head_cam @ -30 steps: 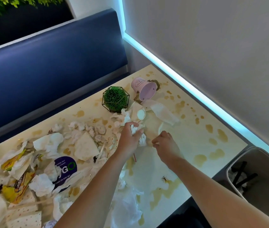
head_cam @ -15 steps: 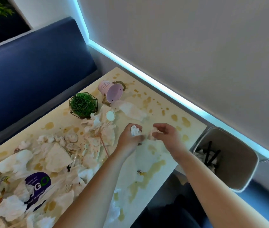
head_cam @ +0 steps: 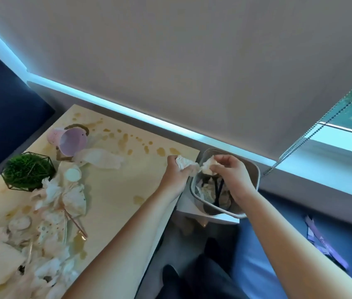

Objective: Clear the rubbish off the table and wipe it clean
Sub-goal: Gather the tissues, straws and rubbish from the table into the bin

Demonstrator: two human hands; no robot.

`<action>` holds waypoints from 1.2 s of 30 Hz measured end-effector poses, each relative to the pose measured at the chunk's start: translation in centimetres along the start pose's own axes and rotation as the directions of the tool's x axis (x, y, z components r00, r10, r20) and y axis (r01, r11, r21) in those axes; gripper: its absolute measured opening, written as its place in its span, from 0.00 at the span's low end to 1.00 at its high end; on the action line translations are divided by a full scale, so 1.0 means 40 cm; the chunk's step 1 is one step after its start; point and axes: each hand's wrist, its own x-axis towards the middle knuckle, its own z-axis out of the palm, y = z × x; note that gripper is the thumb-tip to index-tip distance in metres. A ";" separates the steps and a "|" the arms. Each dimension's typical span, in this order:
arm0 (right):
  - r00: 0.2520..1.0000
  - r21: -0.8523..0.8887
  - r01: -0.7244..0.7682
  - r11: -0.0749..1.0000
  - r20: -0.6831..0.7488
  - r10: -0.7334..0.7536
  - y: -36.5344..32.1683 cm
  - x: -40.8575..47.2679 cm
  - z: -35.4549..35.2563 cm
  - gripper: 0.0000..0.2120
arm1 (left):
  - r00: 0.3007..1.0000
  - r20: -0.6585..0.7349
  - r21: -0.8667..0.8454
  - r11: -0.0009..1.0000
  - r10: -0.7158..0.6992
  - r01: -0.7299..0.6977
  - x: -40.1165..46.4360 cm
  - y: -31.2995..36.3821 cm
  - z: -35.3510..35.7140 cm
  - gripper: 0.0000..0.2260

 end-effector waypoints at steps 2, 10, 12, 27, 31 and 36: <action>0.998 -0.056 -0.037 0.998 -0.057 0.033 0.023 0.014 -0.048 0.08 | 0.999 0.038 0.057 0.998 -0.008 0.006 0.014 0.019 0.054 0.19; 0.983 -0.338 -0.135 0.932 -0.161 0.084 0.111 0.075 -0.136 0.06 | 0.994 0.098 0.346 0.938 -0.048 0.011 0.058 0.013 0.198 0.21; 0.983 -0.391 -0.142 0.909 -0.163 0.084 0.124 0.081 -0.140 0.07 | 0.994 0.098 0.336 0.942 -0.042 0.007 0.064 0.008 0.213 0.25; 0.997 -0.442 -0.027 0.896 0.049 0.054 0.098 0.061 -0.020 0.11 | 0.984 -0.139 0.163 0.983 0.111 -0.088 0.033 -0.033 0.059 0.08; 0.992 -0.380 0.104 0.919 0.106 -0.068 0.023 0.042 0.100 0.10 | 0.967 -0.231 0.118 0.989 0.112 -0.086 0.019 -0.058 -0.042 0.08; 0.961 -0.372 0.214 0.903 0.246 -0.127 -0.026 0.004 0.248 0.10 | 0.941 -0.330 0.065 0.996 0.077 -0.059 -0.009 -0.098 -0.171 0.05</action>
